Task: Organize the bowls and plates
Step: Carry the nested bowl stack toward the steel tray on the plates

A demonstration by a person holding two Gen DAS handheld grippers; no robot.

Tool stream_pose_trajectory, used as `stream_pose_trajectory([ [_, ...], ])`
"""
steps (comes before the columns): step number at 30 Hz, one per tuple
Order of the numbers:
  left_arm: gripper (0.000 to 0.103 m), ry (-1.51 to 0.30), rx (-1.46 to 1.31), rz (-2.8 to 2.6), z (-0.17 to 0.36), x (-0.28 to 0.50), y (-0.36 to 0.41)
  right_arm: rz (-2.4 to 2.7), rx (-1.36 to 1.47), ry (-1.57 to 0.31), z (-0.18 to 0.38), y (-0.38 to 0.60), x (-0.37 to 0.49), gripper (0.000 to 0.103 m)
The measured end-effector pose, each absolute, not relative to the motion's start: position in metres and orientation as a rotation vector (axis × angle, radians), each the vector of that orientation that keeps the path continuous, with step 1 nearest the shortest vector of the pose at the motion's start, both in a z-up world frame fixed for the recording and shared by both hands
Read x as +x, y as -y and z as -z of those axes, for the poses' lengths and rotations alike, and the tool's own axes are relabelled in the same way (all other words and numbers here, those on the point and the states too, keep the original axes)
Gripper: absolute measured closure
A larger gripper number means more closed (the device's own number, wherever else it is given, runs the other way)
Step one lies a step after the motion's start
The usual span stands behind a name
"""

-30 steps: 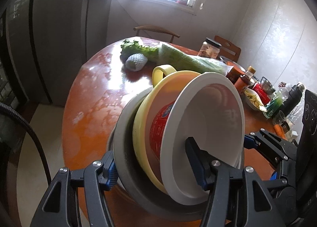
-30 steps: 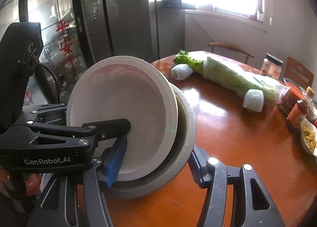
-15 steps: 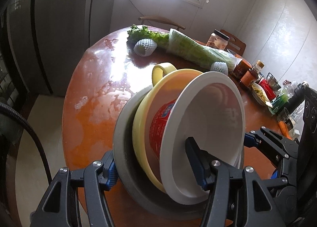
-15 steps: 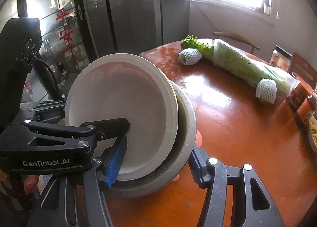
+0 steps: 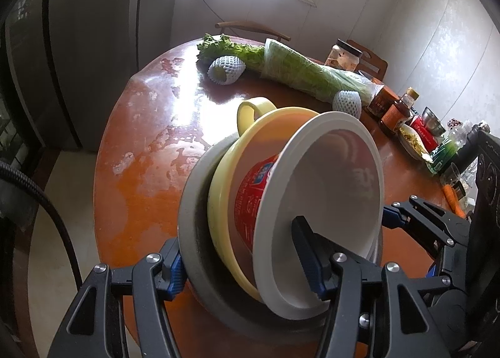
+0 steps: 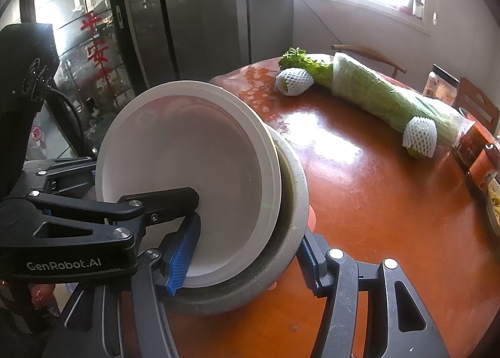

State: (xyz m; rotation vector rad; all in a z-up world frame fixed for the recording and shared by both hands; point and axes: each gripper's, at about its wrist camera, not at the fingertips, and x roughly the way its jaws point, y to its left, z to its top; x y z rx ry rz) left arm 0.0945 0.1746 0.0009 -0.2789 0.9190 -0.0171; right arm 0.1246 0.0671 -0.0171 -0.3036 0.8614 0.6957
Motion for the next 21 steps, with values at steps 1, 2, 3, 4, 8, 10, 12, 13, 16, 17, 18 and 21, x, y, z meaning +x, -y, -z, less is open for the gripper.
stream_pose_trajectory([
  [1, 0.043, -0.921, -0.278, 0.017, -0.0005, 0.0952, -0.175, -0.695, -0.304, -0.862, 0.0175, -0.067, 0.1252, 0.043],
  [2, 0.043, -0.923, -0.278, 0.017, 0.0001, 0.0959, -0.1748, -0.694, -0.303, -0.865, 0.0181, -0.0666, 0.126, 0.043],
  [3, 0.043, -0.925, -0.279, 0.017, 0.0006, 0.0965, -0.1745, -0.693, -0.303, -0.867, 0.0182, -0.0667, 0.1258, 0.043],
  [4, 0.043, -0.927, -0.278, 0.018, 0.0012, 0.097, -0.1742, -0.692, -0.303, -0.868, 0.0188, -0.0666, 0.126, 0.043],
  [8, 0.043, -0.929, -0.278, 0.016, 0.0016, 0.0983, -0.1743, -0.684, -0.31, -0.867, 0.0196, -0.067, 0.1257, 0.043],
  [10, 0.043, -0.93, -0.278, 0.015, 0.0018, 0.0983, -0.1745, -0.683, -0.309, -0.868, 0.0197, -0.0668, 0.126, 0.043],
  [12, 0.043, -0.931, -0.278, 0.013, 0.0022, 0.0981, -0.1744, -0.683, -0.306, -0.867, 0.0196, -0.0664, 0.1252, 0.043],
  [13, 0.043, -0.931, -0.277, 0.012, 0.0025, 0.0979, -0.1743, -0.684, -0.307, -0.866, 0.0195, -0.0662, 0.1252, 0.043],
  [16, 0.043, -0.931, -0.275, 0.007, 0.0031, 0.0975, -0.1741, -0.685, -0.306, -0.865, 0.0194, -0.0661, 0.1248, 0.043],
  [17, 0.043, -0.93, -0.27, 0.002, 0.003, 0.0968, -0.1735, -0.685, -0.308, -0.864, 0.0193, -0.066, 0.1243, 0.043],
  [18, 0.043, -0.928, -0.268, -0.001, 0.0026, 0.0965, -0.1732, -0.685, -0.31, -0.864, 0.0195, -0.0659, 0.1238, 0.043],
  [21, 0.043, -0.927, -0.267, -0.006, 0.0019, 0.0954, -0.1722, -0.681, -0.313, -0.863, 0.0193, -0.0655, 0.1235, 0.043],
])
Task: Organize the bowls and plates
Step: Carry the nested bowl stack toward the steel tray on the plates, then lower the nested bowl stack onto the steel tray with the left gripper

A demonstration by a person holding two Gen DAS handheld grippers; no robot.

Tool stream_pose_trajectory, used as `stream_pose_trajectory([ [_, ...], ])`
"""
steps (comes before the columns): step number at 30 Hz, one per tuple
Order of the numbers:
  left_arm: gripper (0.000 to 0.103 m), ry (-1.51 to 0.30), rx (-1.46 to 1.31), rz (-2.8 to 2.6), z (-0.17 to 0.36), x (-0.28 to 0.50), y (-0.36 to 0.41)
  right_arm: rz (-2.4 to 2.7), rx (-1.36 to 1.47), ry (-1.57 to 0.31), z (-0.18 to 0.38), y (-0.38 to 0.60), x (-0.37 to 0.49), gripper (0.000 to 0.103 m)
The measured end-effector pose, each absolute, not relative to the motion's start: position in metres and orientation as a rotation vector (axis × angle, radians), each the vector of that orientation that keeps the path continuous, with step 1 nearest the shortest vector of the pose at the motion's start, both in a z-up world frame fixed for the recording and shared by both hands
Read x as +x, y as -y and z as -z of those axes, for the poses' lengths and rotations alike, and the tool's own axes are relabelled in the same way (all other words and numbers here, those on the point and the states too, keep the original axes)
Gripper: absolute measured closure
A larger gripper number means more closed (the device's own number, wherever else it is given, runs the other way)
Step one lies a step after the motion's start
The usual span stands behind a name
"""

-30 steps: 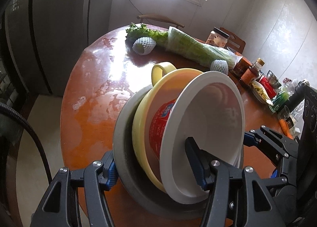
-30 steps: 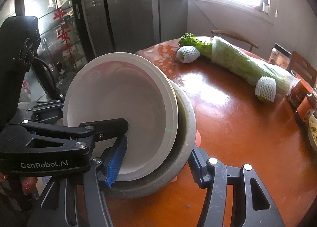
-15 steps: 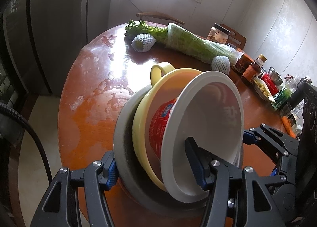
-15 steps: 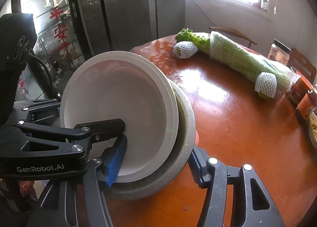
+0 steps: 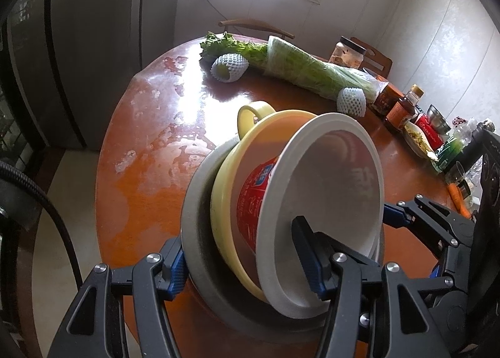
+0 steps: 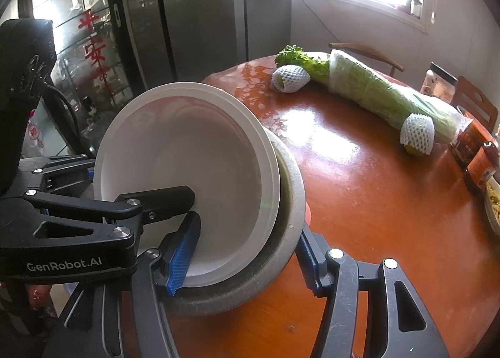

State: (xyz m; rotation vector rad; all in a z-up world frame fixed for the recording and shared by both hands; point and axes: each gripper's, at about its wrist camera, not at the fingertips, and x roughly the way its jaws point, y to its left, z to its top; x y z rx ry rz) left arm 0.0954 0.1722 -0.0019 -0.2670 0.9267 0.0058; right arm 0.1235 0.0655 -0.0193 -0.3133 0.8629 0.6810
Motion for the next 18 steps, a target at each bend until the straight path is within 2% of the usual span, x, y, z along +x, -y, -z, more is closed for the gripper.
stream_pose_trajectory([
  [18, 0.043, -0.898, -0.247, -0.053, -0.014, 0.086, -0.175, -0.691, -0.301, -0.865, 0.016, -0.061, 0.123, 0.034],
])
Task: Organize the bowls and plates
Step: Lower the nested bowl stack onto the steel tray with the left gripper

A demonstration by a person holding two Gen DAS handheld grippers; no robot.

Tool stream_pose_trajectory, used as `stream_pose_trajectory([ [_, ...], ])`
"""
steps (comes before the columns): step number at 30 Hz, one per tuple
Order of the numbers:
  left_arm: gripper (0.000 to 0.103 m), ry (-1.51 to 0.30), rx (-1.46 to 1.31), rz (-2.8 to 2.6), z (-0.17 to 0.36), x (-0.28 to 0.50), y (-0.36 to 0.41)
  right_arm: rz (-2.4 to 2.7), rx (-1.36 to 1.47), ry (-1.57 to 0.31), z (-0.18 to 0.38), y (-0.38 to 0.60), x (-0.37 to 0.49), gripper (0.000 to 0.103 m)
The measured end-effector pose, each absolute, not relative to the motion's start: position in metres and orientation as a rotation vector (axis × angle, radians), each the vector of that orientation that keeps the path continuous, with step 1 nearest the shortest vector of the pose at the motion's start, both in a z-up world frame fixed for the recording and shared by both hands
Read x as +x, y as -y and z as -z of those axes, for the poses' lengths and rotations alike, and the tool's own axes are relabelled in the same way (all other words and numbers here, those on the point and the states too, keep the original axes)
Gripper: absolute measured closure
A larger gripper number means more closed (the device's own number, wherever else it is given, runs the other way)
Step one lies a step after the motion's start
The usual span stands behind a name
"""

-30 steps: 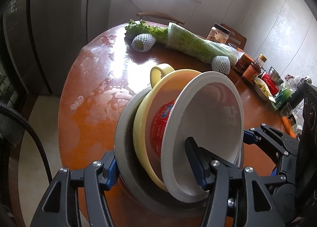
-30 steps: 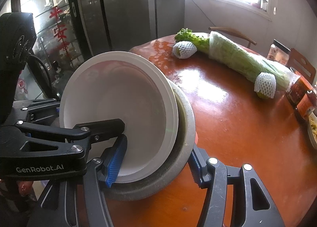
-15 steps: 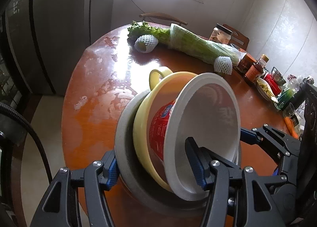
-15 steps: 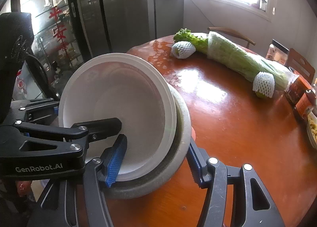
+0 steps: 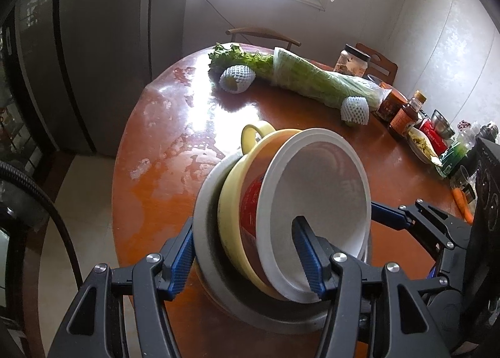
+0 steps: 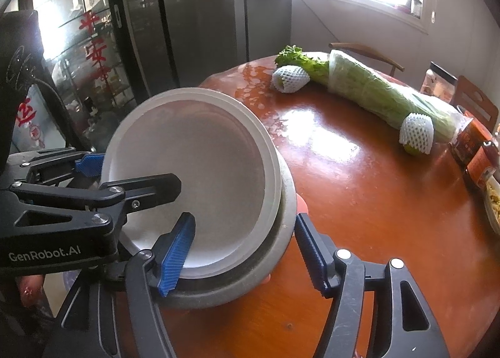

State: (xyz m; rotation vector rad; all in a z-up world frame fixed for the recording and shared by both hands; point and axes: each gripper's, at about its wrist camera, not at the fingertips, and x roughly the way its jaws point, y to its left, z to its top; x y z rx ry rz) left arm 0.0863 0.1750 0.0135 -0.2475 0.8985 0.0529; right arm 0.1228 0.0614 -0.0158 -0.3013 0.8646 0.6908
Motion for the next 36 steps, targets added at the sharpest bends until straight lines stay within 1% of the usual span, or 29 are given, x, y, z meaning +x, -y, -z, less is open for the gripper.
stream_pose_trajectory([
  [9, 0.042, -0.878, -0.242, -0.079, -0.022, 0.078, -0.178, -0.685, -0.303, -0.864, 0.017, -0.061, 0.122, 0.03],
  [16, 0.041, -0.858, -0.229, -0.11, -0.027, 0.072, -0.181, -0.686, -0.292, -0.862, 0.016, -0.059, 0.122, 0.03],
  [18, 0.04, -0.842, -0.233, -0.124, -0.031, 0.069, -0.184, -0.686, -0.288, -0.861, 0.015, -0.058, 0.122, 0.03],
  [20, 0.033, -0.827, -0.239, -0.136, -0.032, 0.065, -0.188, -0.688, -0.281, -0.865, 0.016, -0.058, 0.123, 0.03],
  [21, 0.032, -0.824, -0.242, -0.143, -0.032, 0.064, -0.19, -0.689, -0.277, -0.867, 0.016, -0.058, 0.123, 0.03],
  [23, 0.03, -0.831, -0.252, -0.152, -0.028, 0.064, -0.194, -0.694, -0.277, -0.87, 0.017, -0.06, 0.123, 0.03],
  [36, 0.03, -0.922, -0.311, -0.088, 0.002, 0.085, -0.193, -0.71, -0.276, -0.883, 0.023, -0.064, 0.122, 0.03],
])
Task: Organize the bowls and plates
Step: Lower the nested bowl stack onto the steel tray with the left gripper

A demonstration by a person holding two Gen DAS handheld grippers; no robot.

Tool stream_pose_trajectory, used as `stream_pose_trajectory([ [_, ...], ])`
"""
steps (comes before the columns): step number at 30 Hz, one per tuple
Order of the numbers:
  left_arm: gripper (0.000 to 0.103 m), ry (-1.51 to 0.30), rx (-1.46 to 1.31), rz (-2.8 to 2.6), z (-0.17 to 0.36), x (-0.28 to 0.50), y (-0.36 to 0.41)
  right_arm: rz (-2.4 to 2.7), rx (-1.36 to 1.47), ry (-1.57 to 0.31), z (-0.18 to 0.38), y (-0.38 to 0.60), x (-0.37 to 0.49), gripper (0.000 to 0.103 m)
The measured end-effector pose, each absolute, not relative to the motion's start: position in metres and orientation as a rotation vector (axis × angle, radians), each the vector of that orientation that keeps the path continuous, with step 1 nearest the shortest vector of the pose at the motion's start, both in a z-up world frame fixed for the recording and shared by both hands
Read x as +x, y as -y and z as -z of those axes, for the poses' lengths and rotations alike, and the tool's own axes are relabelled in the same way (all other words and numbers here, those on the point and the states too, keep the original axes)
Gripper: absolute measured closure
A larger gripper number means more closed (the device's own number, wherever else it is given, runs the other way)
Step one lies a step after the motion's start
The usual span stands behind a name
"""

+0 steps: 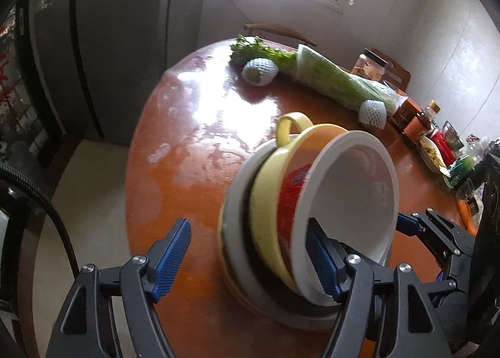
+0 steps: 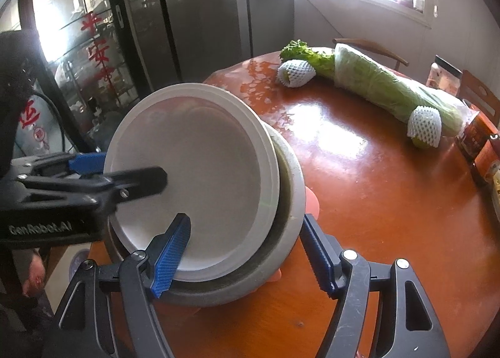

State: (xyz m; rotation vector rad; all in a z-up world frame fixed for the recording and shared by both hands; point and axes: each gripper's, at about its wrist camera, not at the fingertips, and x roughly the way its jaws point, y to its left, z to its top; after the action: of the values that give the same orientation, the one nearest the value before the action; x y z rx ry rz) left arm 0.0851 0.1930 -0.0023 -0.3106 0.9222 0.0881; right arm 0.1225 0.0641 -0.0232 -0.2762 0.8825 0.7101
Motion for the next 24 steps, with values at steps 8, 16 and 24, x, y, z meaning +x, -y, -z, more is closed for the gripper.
stream_pose_trajectory([
  [8, 0.035, -0.948, -0.276, -0.059, 0.008, 0.103, -0.177, -0.731, -0.269, -0.873, 0.025, -0.058, 0.125, 0.03],
  [16, 0.035, -0.966, -0.222, 0.001, 0.008, 0.127, -0.141, -0.68, -0.253, -0.864, 0.024, -0.035, 0.136, 0.031],
  [24, 0.035, -0.973, -0.189, 0.08, 0.008, 0.154, -0.095, -0.602, -0.218, -0.867, 0.022, 0.012, 0.151, 0.031],
])
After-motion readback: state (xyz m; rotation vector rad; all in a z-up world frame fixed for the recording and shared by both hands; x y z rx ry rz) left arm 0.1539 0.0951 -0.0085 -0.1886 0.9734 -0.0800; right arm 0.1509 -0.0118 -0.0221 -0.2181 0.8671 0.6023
